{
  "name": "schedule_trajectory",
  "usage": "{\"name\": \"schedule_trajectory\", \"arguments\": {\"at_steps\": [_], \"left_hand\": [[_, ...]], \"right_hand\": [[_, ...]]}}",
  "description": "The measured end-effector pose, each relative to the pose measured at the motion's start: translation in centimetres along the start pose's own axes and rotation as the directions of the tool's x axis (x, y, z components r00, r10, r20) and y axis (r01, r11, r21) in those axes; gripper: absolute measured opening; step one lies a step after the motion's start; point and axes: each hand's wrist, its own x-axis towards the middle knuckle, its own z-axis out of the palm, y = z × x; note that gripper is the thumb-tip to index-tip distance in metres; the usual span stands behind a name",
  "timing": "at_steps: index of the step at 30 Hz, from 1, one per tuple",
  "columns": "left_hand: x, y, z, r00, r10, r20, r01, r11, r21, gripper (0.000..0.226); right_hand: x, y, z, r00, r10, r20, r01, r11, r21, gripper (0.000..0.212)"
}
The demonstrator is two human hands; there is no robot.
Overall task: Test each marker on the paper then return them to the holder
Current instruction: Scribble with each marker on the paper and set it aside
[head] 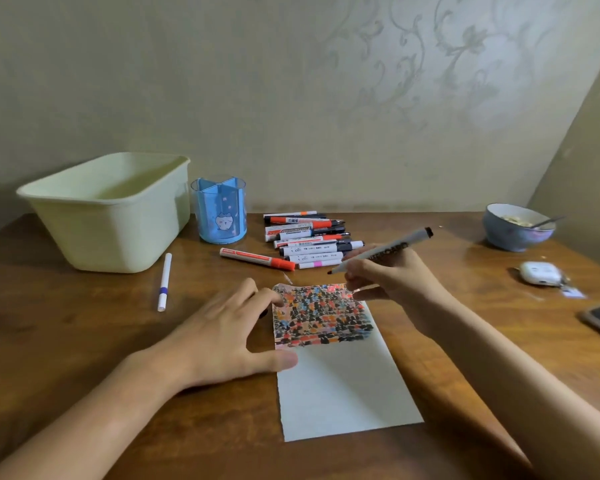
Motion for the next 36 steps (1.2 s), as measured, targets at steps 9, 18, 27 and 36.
{"name": "schedule_trajectory", "arguments": {"at_steps": [9,18,27,36], "left_hand": [[0.0,0.3,0.3,0.997,-0.022,0.080,0.017,0.998,0.063,0.090],[0.4,-0.2,0.7,0.996,-0.032,0.083,0.025,0.996,0.090,0.094],[0.6,-0.4,0.7,0.996,-0.029,0.087,0.021,0.996,0.085,0.099],[0.6,-0.3,0.6,0.995,-0.028,0.094,0.020,0.996,0.083,0.103]], "right_hand": [[-3.8,3.1,-2.2,0.990,-0.101,-0.095,0.071,0.957,-0.281,0.009],[-3.9,3.8,-3.2,0.988,-0.139,-0.065,0.108,0.930,-0.351,0.009],[-3.9,4.1,-2.9,0.991,-0.134,-0.023,0.115,0.915,-0.388,0.011],[-4.0,3.9,-2.7,0.989,-0.146,-0.016,0.124,0.884,-0.450,0.013]]}}
